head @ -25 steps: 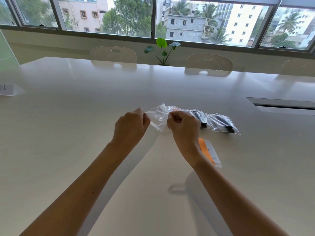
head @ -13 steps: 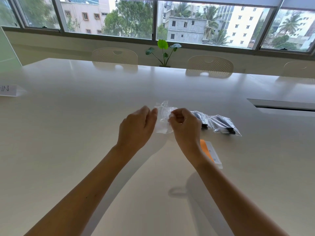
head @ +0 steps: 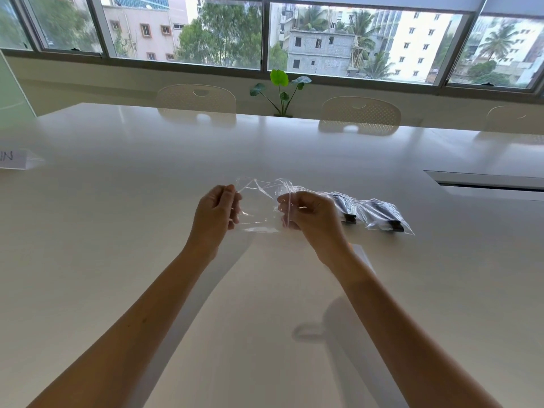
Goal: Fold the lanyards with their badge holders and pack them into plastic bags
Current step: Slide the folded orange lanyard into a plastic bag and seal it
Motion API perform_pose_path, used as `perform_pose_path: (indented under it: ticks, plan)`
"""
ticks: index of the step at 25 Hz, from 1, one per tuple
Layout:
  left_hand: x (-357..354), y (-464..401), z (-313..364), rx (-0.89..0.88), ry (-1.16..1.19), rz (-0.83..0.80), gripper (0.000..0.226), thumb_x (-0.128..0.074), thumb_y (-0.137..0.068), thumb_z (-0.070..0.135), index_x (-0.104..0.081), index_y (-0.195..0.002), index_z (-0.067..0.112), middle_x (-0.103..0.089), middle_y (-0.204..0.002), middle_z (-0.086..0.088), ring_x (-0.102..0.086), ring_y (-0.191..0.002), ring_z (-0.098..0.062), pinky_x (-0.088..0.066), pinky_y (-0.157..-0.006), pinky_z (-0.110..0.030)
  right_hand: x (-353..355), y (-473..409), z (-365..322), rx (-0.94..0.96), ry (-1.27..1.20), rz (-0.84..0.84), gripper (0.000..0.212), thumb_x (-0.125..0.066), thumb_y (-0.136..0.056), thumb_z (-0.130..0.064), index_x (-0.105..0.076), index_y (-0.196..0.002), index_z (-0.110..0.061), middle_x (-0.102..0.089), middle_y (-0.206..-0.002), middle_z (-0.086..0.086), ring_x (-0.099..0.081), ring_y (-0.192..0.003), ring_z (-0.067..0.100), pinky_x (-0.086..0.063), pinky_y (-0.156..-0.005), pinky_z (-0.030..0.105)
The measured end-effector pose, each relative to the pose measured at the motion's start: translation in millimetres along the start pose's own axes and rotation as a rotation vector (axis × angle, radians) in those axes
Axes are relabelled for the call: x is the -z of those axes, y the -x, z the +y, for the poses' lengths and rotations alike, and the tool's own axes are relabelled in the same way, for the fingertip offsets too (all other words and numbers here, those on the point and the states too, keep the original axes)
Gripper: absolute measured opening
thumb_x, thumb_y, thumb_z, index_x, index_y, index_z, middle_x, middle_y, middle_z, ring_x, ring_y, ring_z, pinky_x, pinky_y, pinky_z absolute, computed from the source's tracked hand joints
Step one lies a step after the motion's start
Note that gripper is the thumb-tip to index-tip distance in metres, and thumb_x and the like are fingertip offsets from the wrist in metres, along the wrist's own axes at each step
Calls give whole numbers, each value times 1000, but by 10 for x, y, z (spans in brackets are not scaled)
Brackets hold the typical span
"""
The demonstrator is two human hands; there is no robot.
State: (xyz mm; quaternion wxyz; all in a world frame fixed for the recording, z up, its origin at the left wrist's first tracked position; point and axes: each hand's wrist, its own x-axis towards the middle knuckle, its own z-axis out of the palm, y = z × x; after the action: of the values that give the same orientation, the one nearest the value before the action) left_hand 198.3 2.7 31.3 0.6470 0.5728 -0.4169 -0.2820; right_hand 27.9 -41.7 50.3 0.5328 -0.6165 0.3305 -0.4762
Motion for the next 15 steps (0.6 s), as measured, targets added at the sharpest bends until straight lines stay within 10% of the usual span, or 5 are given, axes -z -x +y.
perform_pose_path:
  ticks: [15]
  plan:
    - [53, -51, -42, -18, -25, 59, 30, -42, -99, 27, -59, -80, 12, -59, -62, -2, -45, -41, -11, -35, -40, -19, 126, -15, -50, 76, 51, -135, 57, -47, -79, 22, -59, -123, -11, -56, -70, 8, -50, -61, 14, -49, -63, 20]
